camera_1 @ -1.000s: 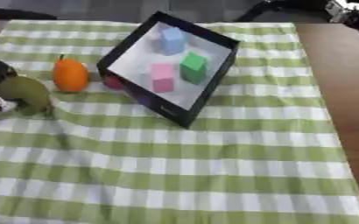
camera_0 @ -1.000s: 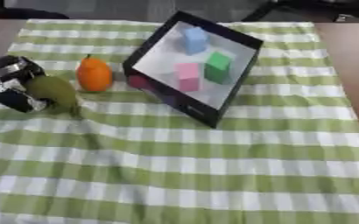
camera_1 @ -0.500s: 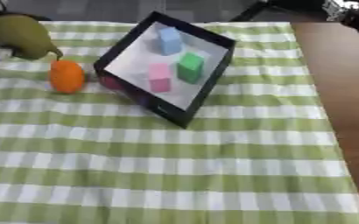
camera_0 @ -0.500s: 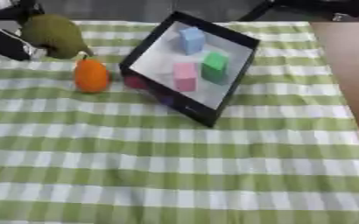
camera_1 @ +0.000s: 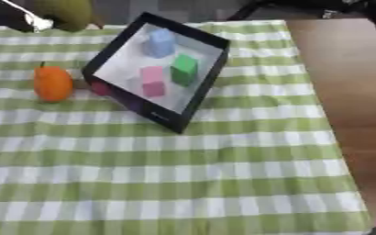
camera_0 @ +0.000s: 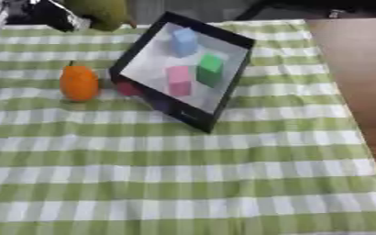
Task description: Pick up objects on the table and place them in the box.
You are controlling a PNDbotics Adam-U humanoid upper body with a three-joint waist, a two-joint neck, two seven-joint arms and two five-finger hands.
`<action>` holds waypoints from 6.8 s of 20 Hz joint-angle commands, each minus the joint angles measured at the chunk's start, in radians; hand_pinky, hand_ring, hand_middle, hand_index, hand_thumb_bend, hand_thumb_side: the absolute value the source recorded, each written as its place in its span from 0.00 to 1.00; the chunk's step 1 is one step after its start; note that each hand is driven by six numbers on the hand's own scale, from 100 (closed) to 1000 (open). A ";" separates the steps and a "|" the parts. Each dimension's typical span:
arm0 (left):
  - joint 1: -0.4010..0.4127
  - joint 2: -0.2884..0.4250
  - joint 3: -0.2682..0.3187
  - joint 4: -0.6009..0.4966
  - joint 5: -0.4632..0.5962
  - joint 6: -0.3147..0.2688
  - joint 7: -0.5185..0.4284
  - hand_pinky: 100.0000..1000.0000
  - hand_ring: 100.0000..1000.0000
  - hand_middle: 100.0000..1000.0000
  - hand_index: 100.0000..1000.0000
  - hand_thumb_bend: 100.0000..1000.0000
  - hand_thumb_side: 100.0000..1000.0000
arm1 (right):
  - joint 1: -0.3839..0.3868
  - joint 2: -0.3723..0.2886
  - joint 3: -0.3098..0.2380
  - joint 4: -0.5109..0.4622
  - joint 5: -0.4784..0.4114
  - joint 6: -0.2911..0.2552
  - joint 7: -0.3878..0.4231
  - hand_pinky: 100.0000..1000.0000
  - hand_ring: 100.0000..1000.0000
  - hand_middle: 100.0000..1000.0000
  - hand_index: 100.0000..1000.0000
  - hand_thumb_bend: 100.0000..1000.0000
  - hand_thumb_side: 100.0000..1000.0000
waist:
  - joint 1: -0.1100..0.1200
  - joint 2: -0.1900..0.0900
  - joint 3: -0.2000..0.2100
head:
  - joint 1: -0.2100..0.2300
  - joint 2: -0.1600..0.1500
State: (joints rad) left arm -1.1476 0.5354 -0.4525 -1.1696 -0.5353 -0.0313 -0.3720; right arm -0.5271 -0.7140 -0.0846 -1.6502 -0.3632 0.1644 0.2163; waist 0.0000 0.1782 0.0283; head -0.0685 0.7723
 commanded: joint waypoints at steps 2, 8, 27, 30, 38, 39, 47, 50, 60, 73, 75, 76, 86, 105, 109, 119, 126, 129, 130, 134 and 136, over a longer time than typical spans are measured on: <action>-0.045 -0.077 0.030 0.034 -0.149 -0.081 0.032 0.62 0.51 0.46 0.50 0.28 0.00 | -0.051 -0.004 0.005 -0.015 -0.002 0.006 0.009 0.94 0.74 0.64 0.75 0.16 0.26 | 0.015 0.003 -0.015 | 0.019 -0.002; -0.040 -0.229 0.103 0.140 -0.316 -0.127 0.084 0.63 0.51 0.46 0.50 0.25 0.00 | -0.107 0.031 0.017 -0.010 0.000 0.015 0.018 0.95 0.74 0.64 0.75 0.16 0.25 | 0.016 0.013 -0.055 | 0.039 -0.002; -0.003 -0.300 0.169 0.287 -0.485 -0.138 0.099 0.85 0.80 0.77 0.86 0.75 0.28 | -0.099 0.024 0.004 -0.007 -0.008 0.012 0.015 0.94 0.74 0.64 0.74 0.36 0.18 | 0.013 0.030 -0.063 | 0.065 -0.002; 0.001 -0.294 0.188 0.273 -0.440 -0.129 0.083 0.86 0.78 0.76 0.86 0.77 0.33 | -0.096 0.023 0.003 -0.006 -0.008 0.012 0.014 0.94 0.74 0.64 0.74 0.36 0.18 | 0.013 0.026 -0.061 | 0.063 -0.002; -0.025 -0.192 0.257 0.325 -0.227 0.011 -0.115 0.92 0.81 0.77 0.86 0.61 0.28 | -0.078 0.011 -0.003 -0.002 -0.012 0.011 0.006 0.94 0.74 0.64 0.74 0.36 0.18 | 0.017 0.010 -0.040 | 0.043 -0.002; -0.030 -0.176 0.270 0.332 -0.214 0.026 -0.151 0.92 0.81 0.77 0.86 0.60 0.28 | -0.075 0.009 -0.004 0.000 -0.012 0.011 0.005 0.94 0.74 0.64 0.74 0.37 0.18 | 0.018 0.008 -0.036 | 0.040 -0.002; -0.028 -0.086 0.339 0.303 -0.107 0.061 -0.307 0.94 0.82 0.77 0.85 0.55 0.27 | -0.058 0.001 -0.008 0.005 -0.012 0.008 -0.001 0.94 0.74 0.64 0.74 0.37 0.18 | 0.016 -0.004 -0.019 | 0.026 -0.002; -0.016 -0.043 0.331 0.284 -0.103 0.030 -0.377 0.92 0.83 0.77 0.85 0.54 0.22 | -0.049 -0.005 -0.011 0.008 -0.011 0.007 -0.004 0.94 0.74 0.64 0.74 0.37 0.17 | 0.016 -0.008 -0.009 | 0.019 -0.002; 0.013 0.025 0.303 0.288 -0.246 -0.069 -0.524 0.93 0.87 0.78 0.83 0.65 0.05 | -0.036 -0.010 -0.014 0.013 -0.010 0.004 -0.004 0.94 0.74 0.64 0.74 0.38 0.17 | 0.013 -0.017 0.008 | 0.008 -0.002; 0.013 -0.054 0.281 0.359 -0.413 -0.115 -0.402 0.88 0.87 0.77 0.85 0.86 0.16 | -0.046 0.002 -0.010 0.015 -0.010 0.007 0.004 0.94 0.74 0.64 0.74 0.39 0.17 | 0.007 -0.004 -0.008 | 0.024 -0.002; 0.015 -0.069 0.285 0.373 -0.434 -0.113 -0.355 0.87 0.86 0.77 0.85 0.84 0.16 | -0.048 0.004 -0.009 0.015 -0.009 0.007 0.005 0.94 0.74 0.64 0.74 0.39 0.17 | 0.006 0.001 -0.012 | 0.028 -0.002; 0.017 -0.076 0.286 0.380 -0.441 -0.111 -0.334 0.87 0.85 0.77 0.85 0.84 0.15 | -0.049 0.005 -0.009 0.015 -0.008 0.008 0.006 0.94 0.74 0.64 0.74 0.39 0.17 | 0.006 0.003 -0.014 | 0.029 -0.002; 0.029 -0.112 0.287 0.430 -0.535 -0.109 -0.242 0.81 0.81 0.71 0.75 0.60 0.00 | -0.055 0.012 -0.010 0.020 -0.004 0.011 0.010 0.94 0.74 0.64 0.74 0.39 0.17 | 0.006 0.016 -0.018 | 0.036 -0.002; -0.006 -0.057 0.287 0.166 -0.347 -0.039 -0.323 0.68 0.62 0.51 0.53 0.01 0.00 | -0.045 0.004 -0.011 0.029 -0.002 0.010 0.008 0.94 0.74 0.64 0.74 0.39 0.17 | 0.011 -0.001 -0.010 | -0.009 -0.002; -0.044 -0.066 0.284 0.116 -0.334 -0.023 -0.305 0.67 0.61 0.50 0.52 0.02 0.00 | -0.048 0.007 -0.012 0.030 -0.003 0.010 0.006 0.94 0.74 0.64 0.74 0.40 0.17 | 0.010 -0.001 -0.011 | -0.008 -0.002; -0.062 -0.190 0.241 0.125 -0.175 0.061 -0.032 0.71 0.56 0.49 0.52 0.00 0.00 | -0.074 0.023 -0.010 0.025 -0.011 0.012 0.004 0.95 0.74 0.64 0.74 0.40 0.17 | 0.002 0.009 -0.036 | 0.004 -0.002; -0.054 -0.284 0.183 0.213 -0.291 0.022 0.057 0.69 0.58 0.49 0.51 0.00 0.00 | -0.097 0.036 -0.002 0.019 -0.012 0.012 0.004 0.95 0.74 0.64 0.74 0.40 0.17 | -0.001 0.016 -0.054 | 0.021 -0.002; -0.040 -0.311 0.173 0.267 -0.382 -0.026 0.057 0.68 0.59 0.50 0.52 0.02 0.00 | -0.100 0.039 -0.001 0.019 -0.011 0.014 0.003 0.95 0.74 0.64 0.74 0.40 0.17 | 0.001 0.019 -0.056 | 0.022 -0.002; -0.034 -0.317 0.176 0.283 -0.404 -0.034 0.056 0.68 0.59 0.51 0.53 0.04 0.00 | -0.099 0.039 -0.001 0.019 -0.010 0.015 0.003 0.95 0.74 0.64 0.74 0.40 0.17 | 0.002 0.020 -0.056 | 0.021 -0.002; -0.019 -0.334 0.193 0.325 -0.447 -0.049 0.062 0.76 0.69 0.65 0.70 0.32 0.00 | -0.096 0.038 -0.002 0.021 -0.008 0.016 0.004 0.95 0.74 0.64 0.74 0.40 0.17 | 0.004 0.022 -0.055 | 0.019 -0.002; -0.018 -0.335 0.196 0.328 -0.455 -0.061 0.052 0.84 0.79 0.75 0.84 0.56 0.19 | -0.095 0.037 -0.002 0.021 -0.007 0.016 0.005 0.95 0.74 0.64 0.74 0.40 0.17 | 0.004 0.022 -0.055 | 0.019 -0.002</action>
State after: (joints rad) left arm -1.1497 0.1960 -0.2672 -0.8384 -0.9792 -0.0828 -0.3184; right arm -0.6078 -0.6578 -0.0790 -1.6133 -0.3716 0.1794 0.2219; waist 0.0094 0.2048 -0.0260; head -0.0483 0.7723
